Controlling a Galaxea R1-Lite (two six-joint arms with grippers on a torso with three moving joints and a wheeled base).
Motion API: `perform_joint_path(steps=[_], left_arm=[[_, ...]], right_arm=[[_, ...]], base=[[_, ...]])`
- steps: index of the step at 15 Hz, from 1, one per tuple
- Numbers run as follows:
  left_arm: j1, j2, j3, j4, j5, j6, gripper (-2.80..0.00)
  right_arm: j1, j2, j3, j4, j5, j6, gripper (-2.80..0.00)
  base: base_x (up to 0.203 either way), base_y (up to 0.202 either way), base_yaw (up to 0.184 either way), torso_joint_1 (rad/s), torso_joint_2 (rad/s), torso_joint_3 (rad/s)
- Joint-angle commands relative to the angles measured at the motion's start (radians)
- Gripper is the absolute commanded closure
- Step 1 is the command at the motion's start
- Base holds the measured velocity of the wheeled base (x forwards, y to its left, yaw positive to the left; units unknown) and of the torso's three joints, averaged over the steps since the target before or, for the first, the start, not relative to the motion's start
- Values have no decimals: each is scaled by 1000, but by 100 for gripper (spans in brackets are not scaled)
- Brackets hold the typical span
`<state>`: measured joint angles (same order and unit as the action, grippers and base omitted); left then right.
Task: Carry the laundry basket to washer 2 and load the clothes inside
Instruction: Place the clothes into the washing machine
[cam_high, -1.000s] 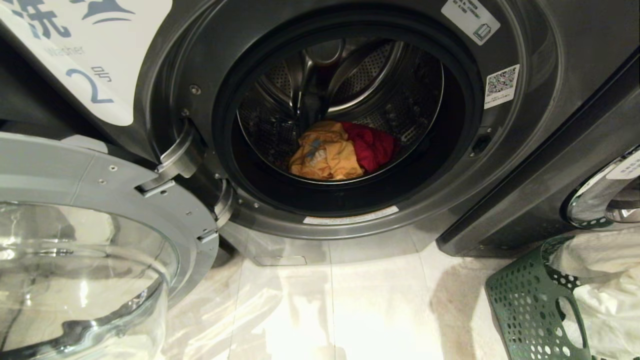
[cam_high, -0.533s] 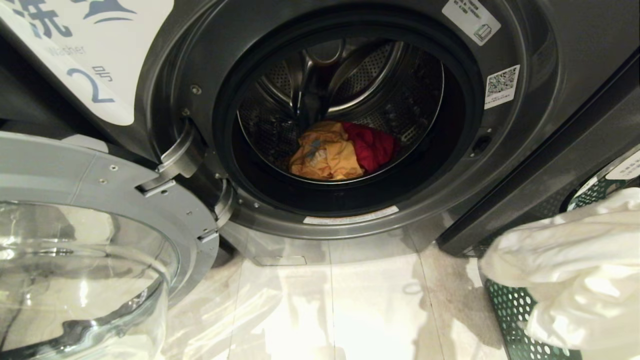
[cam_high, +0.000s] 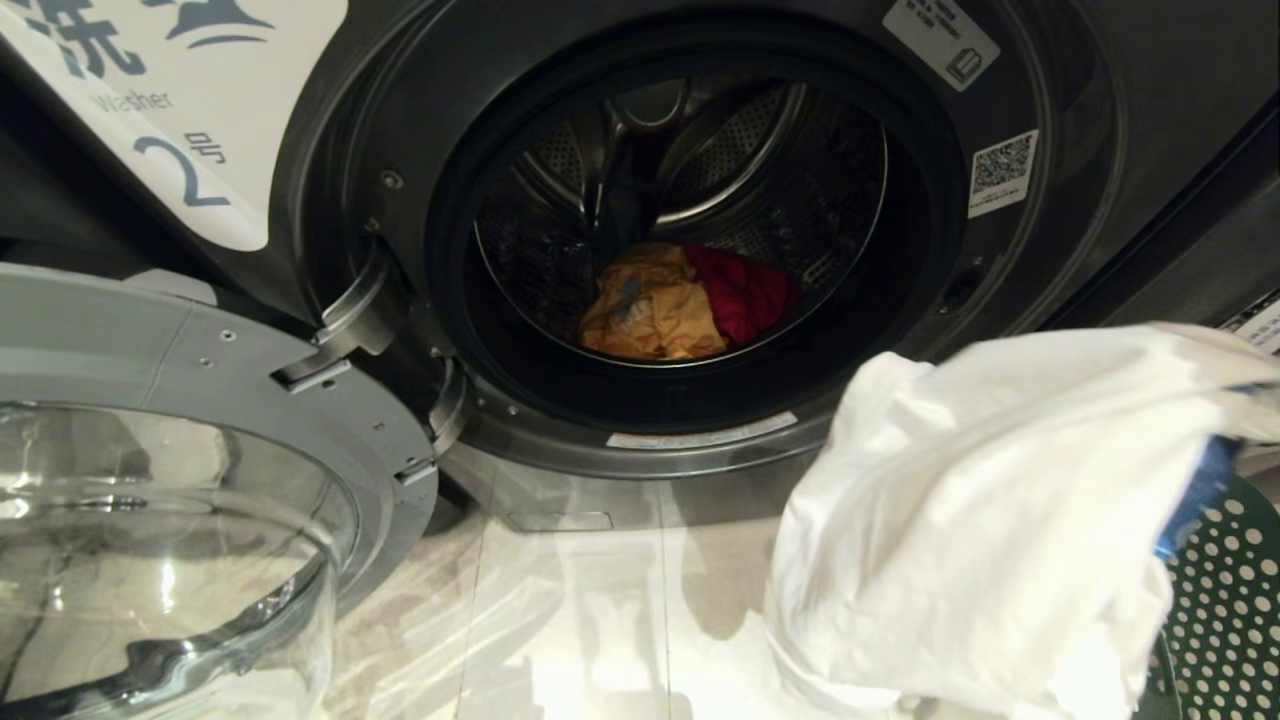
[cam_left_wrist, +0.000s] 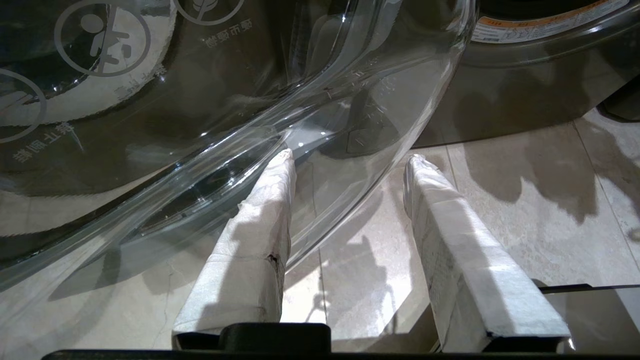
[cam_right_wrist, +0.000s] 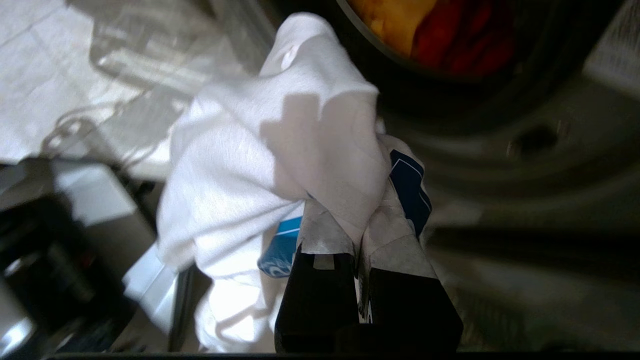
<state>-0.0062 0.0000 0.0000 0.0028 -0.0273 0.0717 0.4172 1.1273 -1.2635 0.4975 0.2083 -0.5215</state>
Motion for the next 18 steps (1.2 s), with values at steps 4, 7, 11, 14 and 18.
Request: perform_joint_path(steps=[4, 7, 11, 14, 18], left_arm=[[0, 0, 0, 0, 0, 0, 0], [0, 0, 0, 0, 0, 0, 0], [0, 0, 0, 0, 0, 0, 0], [0, 0, 0, 0, 0, 0, 0], [0, 0, 0, 0, 0, 0, 0]], right_arm=[[78, 376, 111, -892, -27, -13, 0], [85, 517, 188, -1371, -32, -16, 0], [89, 650, 263, -1789, -26, -108, 0], [87, 808, 251, -1991, -24, -198, 0], [87, 984, -1, -2022, -32, -233, 0]], base=[[0, 0, 0, 0, 0, 0], [0, 0, 0, 0, 0, 0], [0, 0, 0, 0, 0, 0], [0, 0, 0, 0, 0, 0], [0, 0, 0, 0, 0, 0]])
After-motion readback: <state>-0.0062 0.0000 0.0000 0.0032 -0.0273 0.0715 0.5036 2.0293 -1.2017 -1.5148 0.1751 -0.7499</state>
